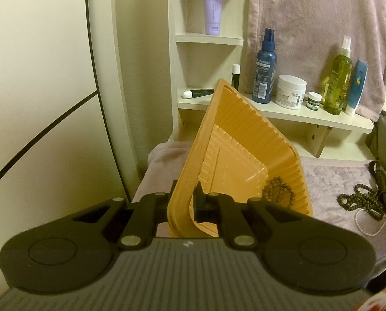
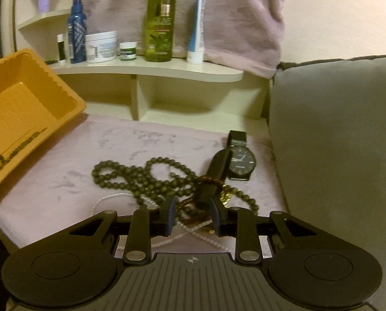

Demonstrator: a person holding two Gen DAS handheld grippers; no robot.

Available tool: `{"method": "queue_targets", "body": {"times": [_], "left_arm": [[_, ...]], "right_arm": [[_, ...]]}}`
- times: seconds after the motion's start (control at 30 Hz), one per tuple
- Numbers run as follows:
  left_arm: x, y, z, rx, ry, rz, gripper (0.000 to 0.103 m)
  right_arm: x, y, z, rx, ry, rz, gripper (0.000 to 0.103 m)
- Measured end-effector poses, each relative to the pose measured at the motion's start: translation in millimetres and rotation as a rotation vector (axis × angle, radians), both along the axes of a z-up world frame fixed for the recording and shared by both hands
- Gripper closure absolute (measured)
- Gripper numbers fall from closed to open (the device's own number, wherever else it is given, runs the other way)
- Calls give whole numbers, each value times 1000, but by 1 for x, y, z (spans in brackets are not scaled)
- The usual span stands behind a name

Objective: Organize jewelry
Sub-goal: 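Grasp a dark bead strand beside the watch with the right gripper, then carry the held item over the orange tray and open the right gripper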

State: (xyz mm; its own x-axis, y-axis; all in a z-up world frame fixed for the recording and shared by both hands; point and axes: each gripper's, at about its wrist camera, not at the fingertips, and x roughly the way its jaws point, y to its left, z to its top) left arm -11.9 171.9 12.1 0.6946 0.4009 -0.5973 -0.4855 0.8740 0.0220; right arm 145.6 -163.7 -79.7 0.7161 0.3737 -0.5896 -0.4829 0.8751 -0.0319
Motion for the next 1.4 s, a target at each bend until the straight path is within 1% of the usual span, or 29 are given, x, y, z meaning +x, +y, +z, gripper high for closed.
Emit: {"method": "queue_targets", "body": {"times": [0.13,0.27,0.43,0.57,0.67,0.7,0.73,0.77,0.83,0.93,1.03,1.27,1.4], "left_arm": [[0,0,0,1,1,0,95],[0,0,0,1,1,1,95],[0,1,0,1,3,1,95],[0,1,-1,3,4,1,95],[0,1,-1,4,4,2,95],[-1,1,-1,5,4,2,95],[0,1,-1,3,4,1,95],[0,1,-1,3,5,1,95],[0,1,-1,3,4,1,95],[-1,1,0,2,4,-1,95],[0,0,0,3,3,-2,95],[0,0,1,6,3,-3,95],[0,0,2,5,2,-3,95]], "right_arm": [[10,-1,0,-31,-42,-13,73],[22,3,-1,-90,-81,21,73],[31,8,-7,-161,-97,107,74],[36,11,-9,-179,-80,142,75],[34,10,-7,-181,-74,148,80],[32,10,-7,-185,-76,152,87],[30,10,-6,-190,-83,156,90],[27,10,-6,-195,-91,161,97],[24,10,-5,-196,-90,165,98],[22,7,-3,-180,-91,157,99],[19,3,7,-148,-99,149,99],[16,-8,45,-29,-116,140,99],[12,-8,65,22,-135,154,99]]}}
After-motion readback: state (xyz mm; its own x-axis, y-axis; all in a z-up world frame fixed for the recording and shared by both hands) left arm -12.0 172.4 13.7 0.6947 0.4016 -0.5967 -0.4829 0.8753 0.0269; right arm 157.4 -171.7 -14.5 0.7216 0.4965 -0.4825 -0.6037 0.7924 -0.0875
